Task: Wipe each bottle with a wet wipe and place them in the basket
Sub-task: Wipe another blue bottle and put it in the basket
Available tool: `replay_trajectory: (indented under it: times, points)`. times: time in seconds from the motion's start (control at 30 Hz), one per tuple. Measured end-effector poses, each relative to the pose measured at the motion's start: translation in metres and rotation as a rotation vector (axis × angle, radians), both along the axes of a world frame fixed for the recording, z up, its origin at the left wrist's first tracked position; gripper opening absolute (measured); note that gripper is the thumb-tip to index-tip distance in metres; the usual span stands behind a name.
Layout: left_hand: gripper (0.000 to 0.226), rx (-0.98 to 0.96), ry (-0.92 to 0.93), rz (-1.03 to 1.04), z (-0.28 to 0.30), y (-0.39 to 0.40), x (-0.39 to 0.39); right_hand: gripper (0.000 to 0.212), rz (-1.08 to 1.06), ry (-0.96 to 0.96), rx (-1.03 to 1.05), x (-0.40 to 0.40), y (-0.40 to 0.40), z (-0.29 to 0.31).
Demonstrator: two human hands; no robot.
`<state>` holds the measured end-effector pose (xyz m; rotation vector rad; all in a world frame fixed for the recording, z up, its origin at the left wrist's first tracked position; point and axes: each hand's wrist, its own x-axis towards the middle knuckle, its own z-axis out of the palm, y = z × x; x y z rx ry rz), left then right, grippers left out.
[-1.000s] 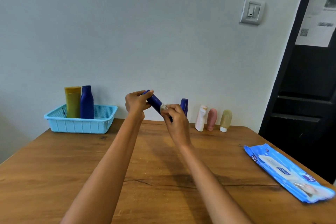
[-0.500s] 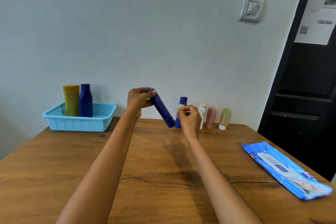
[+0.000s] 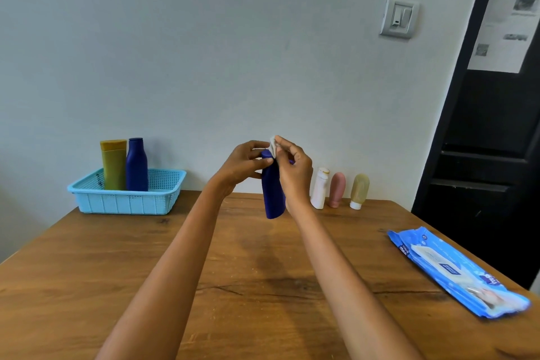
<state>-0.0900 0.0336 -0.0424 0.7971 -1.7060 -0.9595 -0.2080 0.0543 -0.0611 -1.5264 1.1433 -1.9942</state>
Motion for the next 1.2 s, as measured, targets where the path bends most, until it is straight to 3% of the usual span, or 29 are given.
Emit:
replay_trajectory:
  times: [0.2,0.37,0.5,0.6,0.83,0.9,1.0,1.1,1.2]
  points:
    - [0.027,-0.049,0.018,-0.025,-0.004,0.002,-0.007,0.026,-0.06,0.081,0.027,-0.006,-0.004,-0.004]
    - [0.027,-0.052,0.121,-0.028,0.0,0.002,0.001,0.03,-0.074,0.201,0.257,-0.027,-0.012,-0.025]
    - [0.027,-0.054,0.155,-0.045,0.006,0.002,0.007,0.033,-0.025,0.173,0.487,-0.041,-0.019,-0.044]
    - [0.027,-0.076,0.075,-0.042,0.005,0.002,0.004,0.031,0.009,0.077,0.446,-0.037,-0.016,-0.033]
    - [0.029,-0.094,0.07,-0.034,0.009,0.005,0.001,0.023,0.046,0.004,0.109,-0.02,-0.001,-0.004]
    - [0.03,-0.089,0.103,-0.018,0.007,0.005,0.002,0.024,0.028,0.028,0.129,-0.02,-0.002,-0.01]
    - [0.031,-0.076,0.177,0.02,0.004,0.004,0.005,0.028,0.028,0.022,0.365,-0.026,-0.01,-0.027]
    - [0.031,-0.078,0.199,0.062,0.003,0.003,0.007,0.028,0.143,-0.105,0.633,-0.034,-0.016,-0.04]
    - [0.034,-0.1,0.21,0.105,0.001,0.001,0.006,0.028,0.4,-0.508,0.688,-0.038,-0.014,-0.043]
